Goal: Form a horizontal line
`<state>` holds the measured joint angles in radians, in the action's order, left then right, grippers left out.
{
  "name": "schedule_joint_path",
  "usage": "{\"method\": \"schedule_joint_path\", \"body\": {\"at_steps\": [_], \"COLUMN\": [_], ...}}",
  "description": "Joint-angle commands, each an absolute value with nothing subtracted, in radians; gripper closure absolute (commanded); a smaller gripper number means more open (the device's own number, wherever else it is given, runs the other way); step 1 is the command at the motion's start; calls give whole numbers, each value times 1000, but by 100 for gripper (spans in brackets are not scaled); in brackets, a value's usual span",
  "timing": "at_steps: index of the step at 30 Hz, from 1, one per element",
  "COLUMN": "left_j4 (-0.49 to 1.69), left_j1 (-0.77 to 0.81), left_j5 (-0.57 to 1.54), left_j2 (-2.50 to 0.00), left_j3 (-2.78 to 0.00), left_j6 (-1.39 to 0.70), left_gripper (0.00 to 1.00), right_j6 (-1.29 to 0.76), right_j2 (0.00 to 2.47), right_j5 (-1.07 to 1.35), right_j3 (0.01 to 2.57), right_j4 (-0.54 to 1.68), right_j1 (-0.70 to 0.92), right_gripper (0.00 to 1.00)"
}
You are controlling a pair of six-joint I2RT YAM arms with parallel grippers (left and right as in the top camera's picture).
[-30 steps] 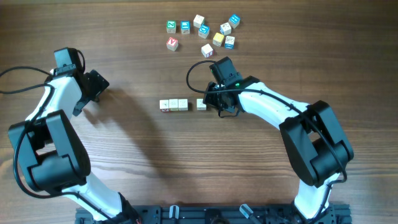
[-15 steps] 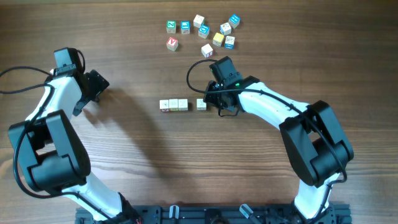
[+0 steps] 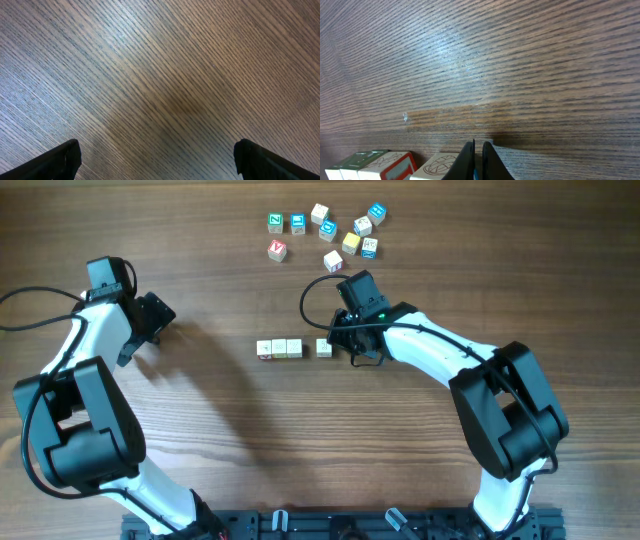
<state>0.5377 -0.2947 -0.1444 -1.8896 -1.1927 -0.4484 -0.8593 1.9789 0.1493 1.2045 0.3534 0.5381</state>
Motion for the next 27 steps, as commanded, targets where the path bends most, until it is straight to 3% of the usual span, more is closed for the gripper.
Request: {"method": "schedule_joint_path", "body": {"at_steps": [1, 8, 14, 27], "left_j4": [538, 538, 538, 538], "left_j1": [-294, -294, -294, -294], "left_j5": [-143, -143, -143, -143], "left_j2": [-1897, -1897, -1897, -1897], "left_j3": [-1189, -1189, -1189, -1189], "left_j6": [-457, -457, -457, -457], "left_gripper": [0, 0, 0, 0], "right_j6": [-864, -863, -863, -855], "right_j2": [1991, 1990, 1990, 1990], "right_j5": [133, 48, 80, 65], "right_j3": [1202, 1202, 1202, 1202], "right_j4": [352, 333, 337, 344], "right_j1": [540, 539, 540, 539], "right_gripper": [91, 85, 96, 96]}}
